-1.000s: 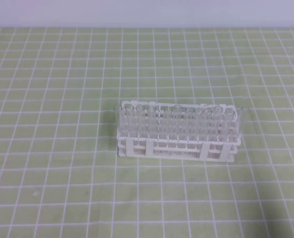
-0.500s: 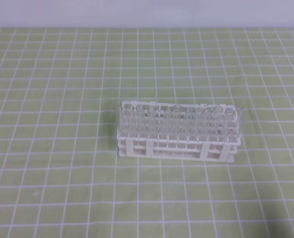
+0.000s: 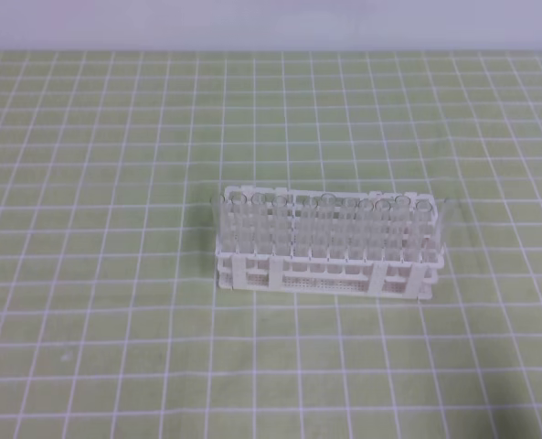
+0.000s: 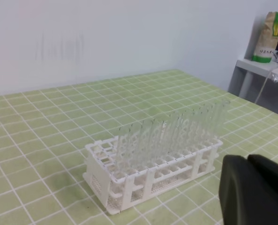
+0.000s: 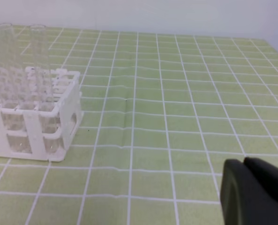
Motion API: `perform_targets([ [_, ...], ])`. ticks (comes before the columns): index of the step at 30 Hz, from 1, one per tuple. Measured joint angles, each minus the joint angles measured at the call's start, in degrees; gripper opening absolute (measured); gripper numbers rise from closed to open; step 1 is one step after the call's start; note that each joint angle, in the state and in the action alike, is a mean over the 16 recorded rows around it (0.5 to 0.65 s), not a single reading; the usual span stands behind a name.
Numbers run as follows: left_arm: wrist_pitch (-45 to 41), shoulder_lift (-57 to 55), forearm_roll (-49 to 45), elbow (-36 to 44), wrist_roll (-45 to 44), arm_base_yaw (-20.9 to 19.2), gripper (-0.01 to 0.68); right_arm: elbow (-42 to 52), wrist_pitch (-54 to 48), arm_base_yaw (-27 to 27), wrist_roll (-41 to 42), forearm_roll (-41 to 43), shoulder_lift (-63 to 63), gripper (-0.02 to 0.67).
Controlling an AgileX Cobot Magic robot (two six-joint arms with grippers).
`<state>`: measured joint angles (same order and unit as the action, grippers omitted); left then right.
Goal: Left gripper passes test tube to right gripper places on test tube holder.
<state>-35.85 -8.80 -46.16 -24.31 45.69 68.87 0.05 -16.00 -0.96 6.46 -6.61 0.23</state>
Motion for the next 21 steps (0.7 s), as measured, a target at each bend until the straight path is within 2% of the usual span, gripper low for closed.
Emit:
perform_targets([
  [14,0.6,0.0,-0.7,1.3,-0.3,-1.2,-0.002,0.0,0.0,0.0,0.0,0.0,0.0,-0.016],
  [17,1.3,0.1,0.3,1.7,-1.5,-3.3,-0.003,0.0,0.0,0.0,0.0,0.0,0.0,-0.016],
  [21,3.9,0.1,4.0,2.2,-5.9,-8.0,-0.003,0.0,0.0,0.0,0.0,0.0,0.0,-0.016],
])
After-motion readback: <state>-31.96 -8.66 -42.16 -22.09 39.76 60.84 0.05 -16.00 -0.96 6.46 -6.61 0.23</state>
